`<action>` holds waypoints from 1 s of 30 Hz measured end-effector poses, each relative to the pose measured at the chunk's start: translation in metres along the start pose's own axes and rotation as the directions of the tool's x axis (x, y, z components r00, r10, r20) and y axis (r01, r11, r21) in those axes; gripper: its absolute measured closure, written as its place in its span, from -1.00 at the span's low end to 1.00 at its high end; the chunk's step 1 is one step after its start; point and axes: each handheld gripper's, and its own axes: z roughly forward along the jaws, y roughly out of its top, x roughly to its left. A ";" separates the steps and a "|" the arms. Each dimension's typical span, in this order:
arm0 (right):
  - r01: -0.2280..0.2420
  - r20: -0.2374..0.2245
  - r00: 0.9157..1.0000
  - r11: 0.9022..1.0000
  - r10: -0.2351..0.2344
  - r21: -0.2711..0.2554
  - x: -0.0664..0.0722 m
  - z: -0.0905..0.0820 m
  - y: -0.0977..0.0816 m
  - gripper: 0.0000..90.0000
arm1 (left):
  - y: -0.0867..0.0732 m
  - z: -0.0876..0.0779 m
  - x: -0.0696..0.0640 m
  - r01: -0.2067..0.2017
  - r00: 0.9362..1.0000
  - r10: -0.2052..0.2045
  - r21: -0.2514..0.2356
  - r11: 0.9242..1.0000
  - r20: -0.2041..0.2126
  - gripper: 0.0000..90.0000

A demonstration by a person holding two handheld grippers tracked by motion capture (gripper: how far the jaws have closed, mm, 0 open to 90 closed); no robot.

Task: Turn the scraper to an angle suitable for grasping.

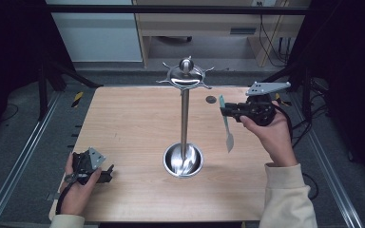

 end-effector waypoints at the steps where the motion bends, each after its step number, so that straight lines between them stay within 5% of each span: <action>1: 0.000 0.000 1.000 1.000 0.000 0.000 0.000 0.000 0.000 0.65 | 0.000 0.000 0.000 0.000 1.000 0.000 0.000 1.000 0.000 -0.93; 10: 0.046 0.017 0.999 0.994 -0.045 -0.096 0.018 -0.017 0.015 0.65 | 0.002 0.001 -0.001 -0.010 1.000 0.010 0.000 1.000 0.001 -0.93; 30: 0.074 0.025 0.997 0.973 -0.070 -0.220 0.042 -0.038 0.030 0.65 | 0.002 0.001 -0.001 -0.011 1.000 0.011 -0.002 1.000 0.003 -0.93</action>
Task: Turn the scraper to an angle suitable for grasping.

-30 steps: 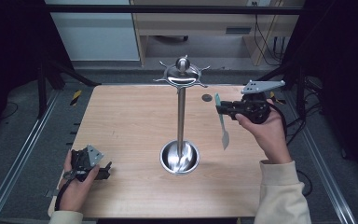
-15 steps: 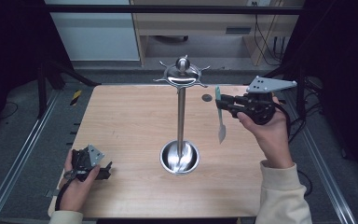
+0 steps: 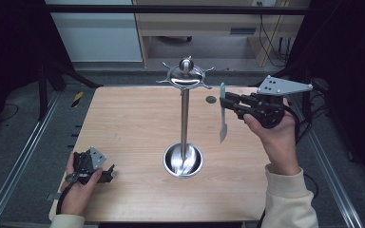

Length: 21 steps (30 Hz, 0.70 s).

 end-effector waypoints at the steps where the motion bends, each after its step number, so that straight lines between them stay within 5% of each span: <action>1: 0.003 -0.005 1.000 1.000 -0.003 -0.010 0.002 -0.002 0.002 0.65 | 0.000 0.000 0.000 -0.002 1.000 0.002 0.000 1.000 0.001 -0.93; 21: 0.035 -0.059 0.997 0.997 -0.039 -0.062 0.021 -0.010 0.014 0.65 | 0.000 0.000 0.000 -0.008 1.000 0.008 0.007 1.000 0.004 -0.93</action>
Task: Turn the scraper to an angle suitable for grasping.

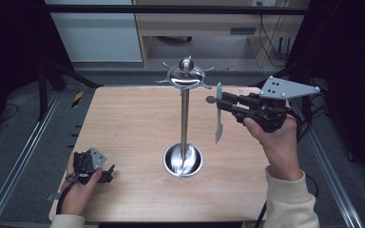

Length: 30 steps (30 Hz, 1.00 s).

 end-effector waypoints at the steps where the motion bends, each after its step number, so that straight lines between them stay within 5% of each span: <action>1: 0.000 -0.002 1.000 1.000 0.000 -0.001 0.000 0.000 0.000 0.65 | 0.000 0.000 0.000 -0.002 1.000 0.002 0.000 1.000 -0.002 -0.93; 30: -0.001 -0.007 1.000 1.000 0.001 -0.001 0.009 0.013 0.000 0.65 | 0.000 0.001 -0.001 -0.006 1.000 0.006 0.003 1.000 0.003 -0.93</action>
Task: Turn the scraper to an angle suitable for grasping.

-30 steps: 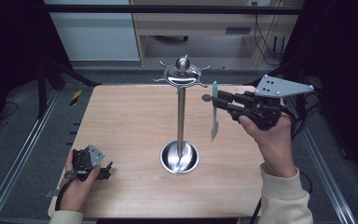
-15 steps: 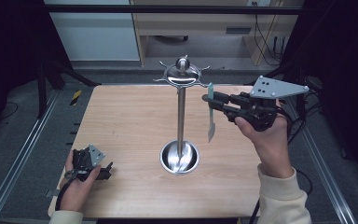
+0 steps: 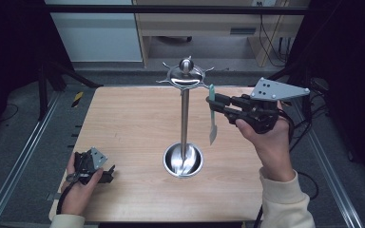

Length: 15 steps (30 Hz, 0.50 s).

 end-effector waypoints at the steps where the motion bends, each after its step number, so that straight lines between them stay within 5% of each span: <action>1: 0.000 0.001 1.000 1.000 0.000 0.000 0.000 0.000 0.000 0.65 | 0.000 0.000 0.000 -0.001 1.000 0.001 0.001 1.000 0.000 -0.93; 15: -0.006 0.006 1.000 1.000 0.005 0.006 0.002 0.004 -0.001 0.65 | 0.000 0.000 0.000 -0.005 1.000 0.005 0.004 1.000 0.003 -0.93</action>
